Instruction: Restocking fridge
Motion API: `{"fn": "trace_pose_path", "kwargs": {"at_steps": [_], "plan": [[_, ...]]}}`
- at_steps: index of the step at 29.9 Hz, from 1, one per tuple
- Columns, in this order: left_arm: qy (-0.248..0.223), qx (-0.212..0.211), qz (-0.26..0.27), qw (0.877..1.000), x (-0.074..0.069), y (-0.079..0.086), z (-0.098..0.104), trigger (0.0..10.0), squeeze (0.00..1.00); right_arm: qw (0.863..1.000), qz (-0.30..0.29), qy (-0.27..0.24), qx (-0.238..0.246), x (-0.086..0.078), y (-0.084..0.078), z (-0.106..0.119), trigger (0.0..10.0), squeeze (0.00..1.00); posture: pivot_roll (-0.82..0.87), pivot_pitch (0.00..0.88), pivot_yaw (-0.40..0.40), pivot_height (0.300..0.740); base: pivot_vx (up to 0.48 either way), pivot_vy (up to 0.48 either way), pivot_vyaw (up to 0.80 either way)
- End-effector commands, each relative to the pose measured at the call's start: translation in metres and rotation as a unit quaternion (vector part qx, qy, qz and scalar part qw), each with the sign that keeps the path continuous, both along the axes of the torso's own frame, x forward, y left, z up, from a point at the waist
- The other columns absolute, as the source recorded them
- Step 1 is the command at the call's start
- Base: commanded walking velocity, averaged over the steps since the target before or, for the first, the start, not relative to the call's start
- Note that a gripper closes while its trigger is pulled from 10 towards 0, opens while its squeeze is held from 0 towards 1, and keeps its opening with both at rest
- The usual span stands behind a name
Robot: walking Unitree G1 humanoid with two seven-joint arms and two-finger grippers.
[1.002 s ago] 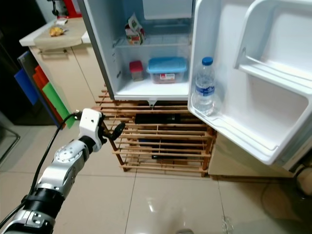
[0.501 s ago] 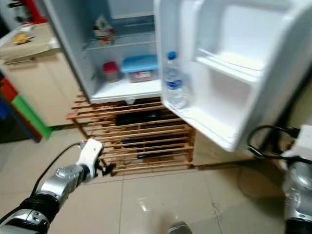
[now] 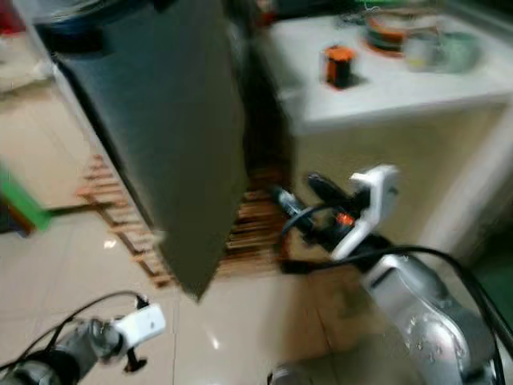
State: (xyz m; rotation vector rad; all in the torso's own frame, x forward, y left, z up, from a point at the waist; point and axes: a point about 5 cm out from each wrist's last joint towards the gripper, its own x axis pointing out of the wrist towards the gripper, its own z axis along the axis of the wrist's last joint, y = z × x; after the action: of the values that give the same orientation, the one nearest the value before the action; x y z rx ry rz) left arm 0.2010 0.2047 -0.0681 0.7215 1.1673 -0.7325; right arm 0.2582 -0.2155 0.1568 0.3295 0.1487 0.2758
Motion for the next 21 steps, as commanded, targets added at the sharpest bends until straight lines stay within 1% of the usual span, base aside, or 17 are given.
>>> {"fn": "trace_pose_path", "kwargs": {"at_steps": [1, 2, 4, 6, 8, 9, 10, 11, 12, 13, 14, 16, 17, 18, 19, 20, 21], "plan": [[-0.013, -0.014, 0.020, 1.000, 0.009, 0.000, 0.005, 10.0, 0.00, 0.999, -0.034, 0.028, -0.013, -0.001, -0.004, -0.009, 10.0, 0.00, -0.29, 0.002, 0.130, 0.740, 0.000, 0.000, 0.00], [-0.021, -0.036, 0.034, 0.999, 0.012, -0.006, 0.006, 10.0, 0.00, 0.998, -0.045, 0.039, -0.030, -0.001, -0.006, -0.011, 10.0, 0.00, -0.29, 0.000, 0.127, 0.740, 0.000, 0.000, 0.00], [-0.026, -0.044, 0.040, 0.998, 0.014, -0.008, 0.007, 10.0, 0.00, 0.998, -0.042, 0.041, -0.038, -0.001, -0.006, -0.012, 10.0, 0.00, -0.29, 0.000, 0.127, 0.740, 0.000, 0.000, 0.00], [-0.050, -0.080, 0.070, 0.993, 0.023, -0.017, 0.011, 10.0, 0.00, 0.996, -0.049, 0.045, -0.063, -0.001, -0.006, -0.015, 10.0, 0.00, -0.28, 0.000, 0.122, 0.740, 0.000, 0.000, 0.00], [-0.099, -0.132, 0.088, 0.982, 0.041, -0.033, 0.022, 10.0, 0.00, 0.990, -0.090, 0.040, -0.097, 0.004, -0.010, -0.020, 10.0, 0.00, -0.27, 0.000, 0.118, 0.740, 0.000, 0.000, 0.00], [-0.130, -0.165, 0.094, 0.973, 0.053, -0.043, 0.031, 10.0, 0.00, 0.986, -0.117, 0.039, -0.110, 0.006, -0.014, -0.022, 10.0, 0.00, -0.27, 0.000, 0.114, 0.740, 0.000, 0.000, 0.00], [-0.130, -0.165, 0.094, 0.973, 0.053, -0.043, 0.031, 10.0, 0.00, 0.986, -0.117, 0.039, -0.110, 0.006, -0.014, -0.022, 10.0, 0.00, -0.27, 0.000, 0.114, 0.740, 0.000, 0.000, 0.00], [-0.171, -0.202, 0.102, 0.959, 0.068, -0.054, 0.044, 10.0, 0.00, 0.979, -0.153, 0.036, -0.127, 0.008, -0.018, -0.025, 10.0, 0.00, -0.26, 0.000, 0.113, 0.740, 0.000, 0.000, 0.00], [-0.253, -0.270, 0.126, 0.920, 0.095, -0.064, 0.074, 10.0, 0.00, 0.969, -0.197, 0.037, -0.146, 0.010, -0.019, -0.030, 10.0, 0.00, -0.25, 0.000, 0.110, 0.740, 0.000, 0.000, 0.00], [-0.253, -0.270, 0.126, 0.920, 0.095, -0.064, 0.074, 10.0, 0.00, 0.969, -0.197, 0.037, -0.146, 0.010, -0.019, -0.030, 10.0, 0.00, -0.25, 0.000, 0.110, 0.740, 0.000, 0.000, 0.00], [-0.285, -0.294, 0.135, 0.902, 0.105, -0.063, 0.088, 10.0, 0.00, 0.967, -0.205, 0.037, -0.148, 0.010, -0.019, -0.033, 10.0, 0.00, -0.25, 0.000, 0.109, 0.740, 0.000, 0.000, 0.00], [-0.377, -0.371, 0.162, 0.833, 0.128, -0.068, 0.134, 10.0, 0.00, 0.965, -0.215, 0.028, -0.147, 0.011, -0.013, -0.036, 10.0, 0.00, -0.25, 0.000, 0.111, 0.740, 0.000, 0.000, 0.00], [-0.377, -0.371, 0.162, 0.833, 0.128, -0.068, 0.134, 10.0, 0.00, 0.965, -0.215, 0.028, -0.147, 0.011, -0.013, -0.036, 10.0, 0.00, -0.25, 0.000, 0.111, 0.740, 0.000, 0.000, 0.00], [-0.423, -0.421, 0.170, 0.784, 0.135, -0.074, 0.163, 10.0, 0.00, 0.964, -0.218, 0.008, -0.152, 0.012, -0.008, -0.036, 10.0, 0.00, -0.25, 0.000, 0.113, 0.740, 0.000, 0.000, 0.00], [-0.423, -0.421, 0.170, 0.784, 0.135, -0.074, 0.163, 10.0, 0.00, 0.964, -0.218, 0.008, -0.152, 0.012, -0.008, -0.036, 10.0, 0.00, -0.25, 0.000, 0.113, 0.740, 0.000, 0.000, 0.00], [-0.443, -0.444, 0.169, 0.760, 0.136, -0.077, 0.177, 10.0, 0.00, 0.964, -0.215, -0.010, -0.158, 0.012, -0.004, -0.034, 10.0, 0.00, -0.24, 0.000, 0.114, 0.740, 0.000, 0.000, 0.00], [-0.461, -0.454, 0.172, 0.742, 0.137, -0.079, 0.188, 10.0, 0.00, 0.964, -0.213, -0.023, -0.160, 0.014, 0.000, -0.033, 10.0, 0.00, -0.24, 0.000, 0.114, 0.740, 0.000, 0.000, 0.00]]}}
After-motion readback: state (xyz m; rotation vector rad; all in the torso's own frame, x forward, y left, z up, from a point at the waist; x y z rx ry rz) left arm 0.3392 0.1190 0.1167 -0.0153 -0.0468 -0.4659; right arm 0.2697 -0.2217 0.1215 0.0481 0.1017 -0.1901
